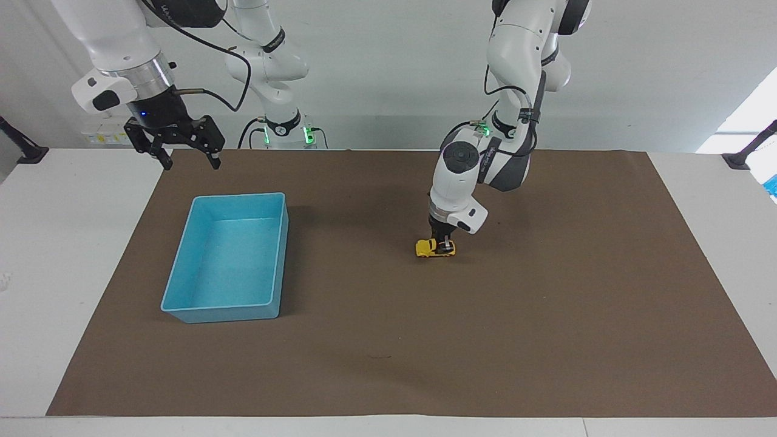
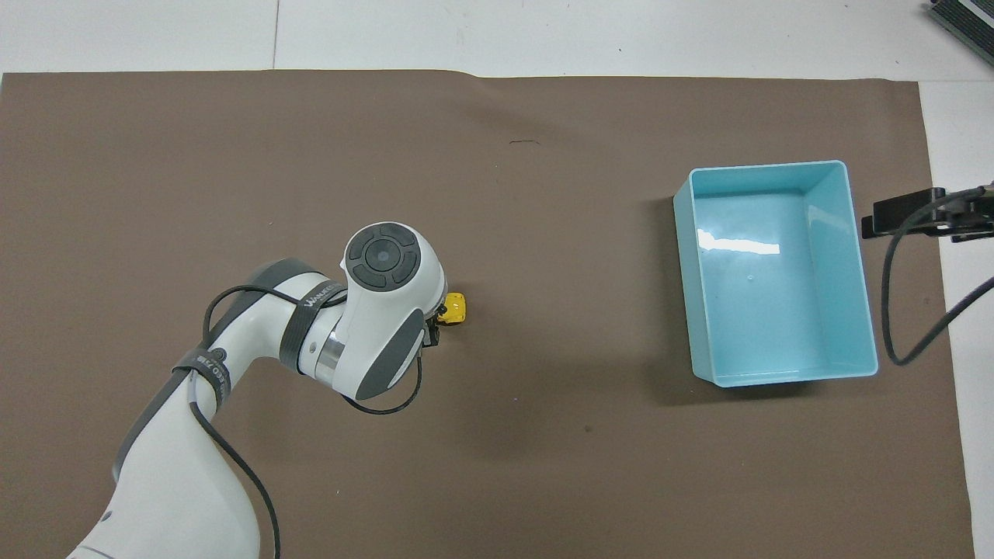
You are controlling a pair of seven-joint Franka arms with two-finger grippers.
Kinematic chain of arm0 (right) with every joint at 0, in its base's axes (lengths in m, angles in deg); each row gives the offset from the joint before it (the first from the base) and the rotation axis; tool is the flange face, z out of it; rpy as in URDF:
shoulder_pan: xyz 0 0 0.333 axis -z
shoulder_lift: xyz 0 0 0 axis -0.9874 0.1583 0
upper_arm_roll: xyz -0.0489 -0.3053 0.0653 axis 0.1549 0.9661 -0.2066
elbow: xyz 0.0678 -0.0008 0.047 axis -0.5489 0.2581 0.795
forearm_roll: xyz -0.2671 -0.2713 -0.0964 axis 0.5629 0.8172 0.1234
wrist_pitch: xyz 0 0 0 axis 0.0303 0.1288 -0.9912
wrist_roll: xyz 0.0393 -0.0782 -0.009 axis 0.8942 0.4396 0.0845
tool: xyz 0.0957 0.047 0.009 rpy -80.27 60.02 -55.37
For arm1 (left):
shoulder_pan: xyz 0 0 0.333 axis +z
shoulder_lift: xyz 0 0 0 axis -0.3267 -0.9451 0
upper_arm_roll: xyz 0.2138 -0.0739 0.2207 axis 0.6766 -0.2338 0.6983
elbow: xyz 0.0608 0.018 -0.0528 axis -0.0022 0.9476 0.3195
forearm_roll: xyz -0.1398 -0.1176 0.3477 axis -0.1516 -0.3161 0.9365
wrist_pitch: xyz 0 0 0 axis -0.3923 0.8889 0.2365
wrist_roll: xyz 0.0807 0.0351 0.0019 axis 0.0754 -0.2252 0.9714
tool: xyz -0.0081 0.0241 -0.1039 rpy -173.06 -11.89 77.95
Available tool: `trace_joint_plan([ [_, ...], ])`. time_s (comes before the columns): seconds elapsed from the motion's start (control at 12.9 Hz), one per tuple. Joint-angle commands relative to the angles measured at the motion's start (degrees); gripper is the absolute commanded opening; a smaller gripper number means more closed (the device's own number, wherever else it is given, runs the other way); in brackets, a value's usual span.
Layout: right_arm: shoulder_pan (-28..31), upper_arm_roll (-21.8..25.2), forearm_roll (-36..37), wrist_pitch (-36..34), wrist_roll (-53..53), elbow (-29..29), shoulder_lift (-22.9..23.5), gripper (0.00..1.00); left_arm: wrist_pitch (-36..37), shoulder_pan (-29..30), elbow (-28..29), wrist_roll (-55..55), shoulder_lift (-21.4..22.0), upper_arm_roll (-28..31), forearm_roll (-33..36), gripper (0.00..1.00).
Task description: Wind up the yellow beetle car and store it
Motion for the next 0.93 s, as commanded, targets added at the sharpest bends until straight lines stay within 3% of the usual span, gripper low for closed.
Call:
trace_joint_plan([
  [0.0, 0.57, -0.23, 0.14, -0.97, 1.13, -0.04, -0.58, 1.0, -2.72, 1.47, 0.67, -1.76, -4.22, 0.84, 1.12, 0.99],
  [0.39, 0.57, -0.23, 0.14, -0.97, 1.21, -0.04, -0.58, 1.0, 8.0, 0.68, -4.95, -2.99, 2.9, 0.41, 1.12, 1.0],
  [0.85, 0.57, -0.31, 0.14, -0.88, 1.13, -0.04, -0.58, 1.0, 7.31, 1.2, -5.75, -3.17, 3.34, 0.32, 1.12, 1.0],
])
